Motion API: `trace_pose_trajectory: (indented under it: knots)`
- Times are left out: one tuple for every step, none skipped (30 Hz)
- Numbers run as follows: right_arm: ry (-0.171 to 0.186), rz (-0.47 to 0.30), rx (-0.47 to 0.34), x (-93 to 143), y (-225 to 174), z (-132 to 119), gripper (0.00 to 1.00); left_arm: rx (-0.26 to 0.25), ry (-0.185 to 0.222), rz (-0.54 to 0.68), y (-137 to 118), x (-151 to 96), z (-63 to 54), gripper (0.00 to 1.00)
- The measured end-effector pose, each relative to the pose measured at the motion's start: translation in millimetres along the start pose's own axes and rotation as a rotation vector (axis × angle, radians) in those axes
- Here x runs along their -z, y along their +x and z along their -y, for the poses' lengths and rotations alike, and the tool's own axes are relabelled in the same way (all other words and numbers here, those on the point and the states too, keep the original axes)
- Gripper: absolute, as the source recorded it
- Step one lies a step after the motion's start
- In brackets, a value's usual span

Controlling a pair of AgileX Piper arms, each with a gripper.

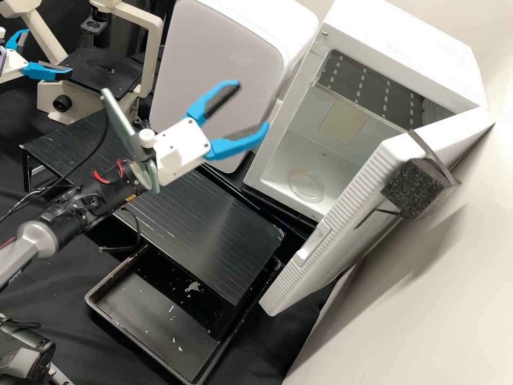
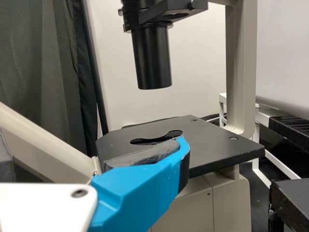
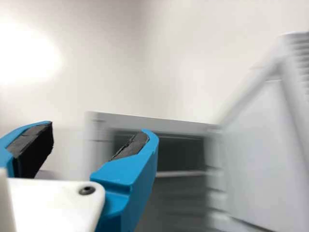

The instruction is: Open the incubator door

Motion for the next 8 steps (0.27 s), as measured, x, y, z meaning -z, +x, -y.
trace_pose_trajectory:
  knots:
    - [0.022,-0.032,0.030,-1,-3,4,1.00,0.000,0.000,0.000,0,0,0.0,1.00]
    - [0.053,-0.064,0.057,-2,-7,9,1.00,0.000,0.000,0.000,0,0,0.0,1.00]
    - [0.080,-0.105,0.097,-2,-11,16,1.00,0.000,0.000,0.000,0,0,0.0,1.00]
    - [0.098,-0.122,0.105,-3,-13,18,1.00,0.000,0.000,0.000,0,0,0.0,1.00]
    - [0.111,-0.138,0.121,-4,-17,23,1.00,0.000,0.000,0.000,0,0,0.0,1.00]
    - [0.121,-0.144,0.137,-6,-20,27,1.00,0.000,0.000,0.000,0,0,0.0,1.00]
    - [0.126,-0.146,0.155,-8,-22,33,1.00,0.000,0.000,0.000,0,0,0.0,1.00]
    - [0.131,-0.146,0.172,-9,-25,37,1.00,0.000,0.000,0.000,0,0,0.0,1.00]
